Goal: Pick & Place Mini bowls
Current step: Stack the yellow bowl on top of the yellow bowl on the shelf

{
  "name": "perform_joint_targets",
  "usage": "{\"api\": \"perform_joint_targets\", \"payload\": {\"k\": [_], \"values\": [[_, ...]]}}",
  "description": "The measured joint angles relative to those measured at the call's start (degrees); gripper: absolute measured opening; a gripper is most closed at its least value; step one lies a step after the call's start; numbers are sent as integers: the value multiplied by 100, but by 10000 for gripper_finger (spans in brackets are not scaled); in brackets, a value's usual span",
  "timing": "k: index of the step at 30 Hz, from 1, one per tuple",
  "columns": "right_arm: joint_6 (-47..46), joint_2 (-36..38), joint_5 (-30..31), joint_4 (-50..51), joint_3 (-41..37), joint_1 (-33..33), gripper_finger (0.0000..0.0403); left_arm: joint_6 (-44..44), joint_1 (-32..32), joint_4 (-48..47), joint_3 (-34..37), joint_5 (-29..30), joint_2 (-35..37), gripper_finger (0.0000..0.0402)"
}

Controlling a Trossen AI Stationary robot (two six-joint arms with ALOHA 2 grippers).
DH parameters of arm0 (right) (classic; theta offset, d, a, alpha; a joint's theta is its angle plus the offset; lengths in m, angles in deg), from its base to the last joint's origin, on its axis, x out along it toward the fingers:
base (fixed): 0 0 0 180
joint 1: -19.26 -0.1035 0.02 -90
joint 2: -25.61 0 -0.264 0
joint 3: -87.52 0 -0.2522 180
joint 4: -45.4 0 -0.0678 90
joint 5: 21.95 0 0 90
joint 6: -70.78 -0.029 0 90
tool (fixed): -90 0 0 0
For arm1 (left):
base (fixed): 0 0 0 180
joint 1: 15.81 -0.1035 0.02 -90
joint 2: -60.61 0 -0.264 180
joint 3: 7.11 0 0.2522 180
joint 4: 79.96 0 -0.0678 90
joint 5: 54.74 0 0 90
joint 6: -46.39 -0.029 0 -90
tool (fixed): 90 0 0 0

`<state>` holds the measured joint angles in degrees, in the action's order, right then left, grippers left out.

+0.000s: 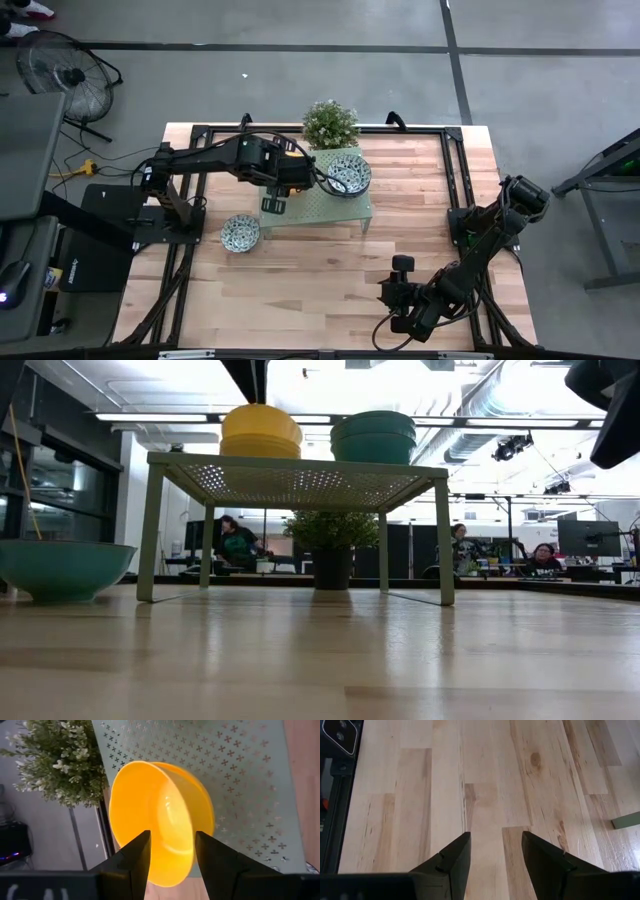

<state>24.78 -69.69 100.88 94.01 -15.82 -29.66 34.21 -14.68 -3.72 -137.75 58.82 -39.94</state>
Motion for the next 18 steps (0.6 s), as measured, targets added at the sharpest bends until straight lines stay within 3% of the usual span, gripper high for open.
{"api": "perform_joint_targets", "payload": {"k": [8,15,18], "values": [[101,0,-12,2,0,-1,165,351,2,10,0,338,176,150],[62,0,-5,0,0,-1,165,365,5,62,-4,23,319,150],[57,0,-1,0,0,2,165,665,9,0,-9,444,352,150]]}}
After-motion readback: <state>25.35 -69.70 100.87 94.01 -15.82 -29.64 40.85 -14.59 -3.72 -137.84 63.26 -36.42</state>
